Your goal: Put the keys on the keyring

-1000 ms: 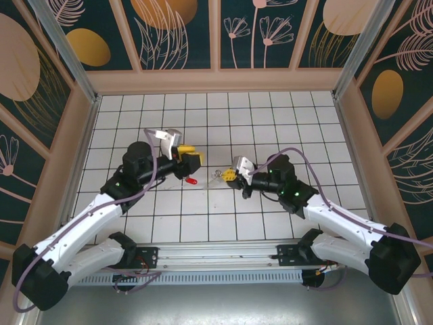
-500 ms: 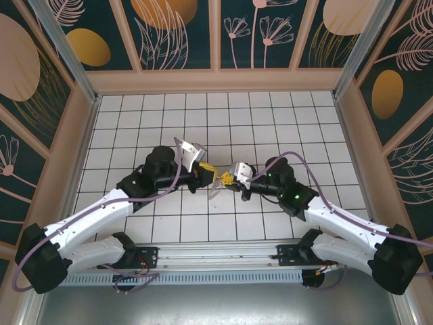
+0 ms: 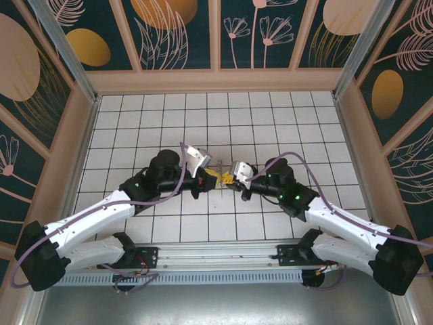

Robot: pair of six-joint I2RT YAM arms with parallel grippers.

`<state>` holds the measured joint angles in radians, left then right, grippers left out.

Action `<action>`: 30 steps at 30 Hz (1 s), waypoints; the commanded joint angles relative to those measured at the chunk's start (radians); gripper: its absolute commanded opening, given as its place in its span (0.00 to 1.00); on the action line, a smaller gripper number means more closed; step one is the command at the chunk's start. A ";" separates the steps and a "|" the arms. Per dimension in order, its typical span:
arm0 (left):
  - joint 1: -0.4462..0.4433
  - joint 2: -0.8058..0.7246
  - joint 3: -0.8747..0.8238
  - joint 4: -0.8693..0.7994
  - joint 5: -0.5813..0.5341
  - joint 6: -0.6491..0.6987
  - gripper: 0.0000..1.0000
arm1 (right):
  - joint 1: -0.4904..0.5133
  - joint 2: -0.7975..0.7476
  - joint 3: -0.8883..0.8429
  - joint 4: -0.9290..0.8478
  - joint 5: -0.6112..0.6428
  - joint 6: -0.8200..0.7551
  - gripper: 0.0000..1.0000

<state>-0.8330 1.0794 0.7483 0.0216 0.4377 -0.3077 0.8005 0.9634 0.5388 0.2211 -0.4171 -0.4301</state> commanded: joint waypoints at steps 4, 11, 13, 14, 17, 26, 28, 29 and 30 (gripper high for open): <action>-0.017 -0.037 -0.030 -0.035 0.020 -0.022 0.08 | 0.006 -0.021 0.029 0.046 0.055 0.045 0.00; -0.028 -0.033 -0.040 -0.048 0.039 -0.030 0.06 | 0.006 -0.030 0.025 0.072 0.038 0.046 0.00; -0.034 -0.035 -0.041 -0.043 0.053 -0.034 0.05 | 0.007 -0.027 0.027 0.070 0.037 0.042 0.00; -0.035 -0.035 -0.040 -0.039 0.060 -0.036 0.05 | 0.007 -0.026 0.027 0.070 0.039 0.040 0.00; -0.048 -0.027 -0.038 -0.028 0.071 -0.037 0.06 | 0.006 -0.022 0.027 0.070 0.036 0.038 0.00; -0.058 -0.110 -0.038 -0.031 -0.007 -0.042 0.26 | 0.009 -0.065 -0.006 0.076 -0.003 0.016 0.00; -0.058 -0.135 -0.024 -0.068 -0.065 -0.027 0.26 | 0.010 -0.081 -0.014 0.075 -0.009 0.002 0.00; -0.057 -0.142 -0.015 -0.096 -0.093 -0.012 0.25 | 0.012 -0.085 -0.014 0.068 -0.014 -0.007 0.00; -0.057 -0.143 -0.002 -0.120 -0.118 0.002 0.25 | 0.015 -0.087 -0.013 0.064 -0.022 -0.013 0.00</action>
<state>-0.8894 0.9543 0.7151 -0.0345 0.4110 -0.3405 0.8017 0.9070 0.5358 0.2375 -0.4015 -0.4152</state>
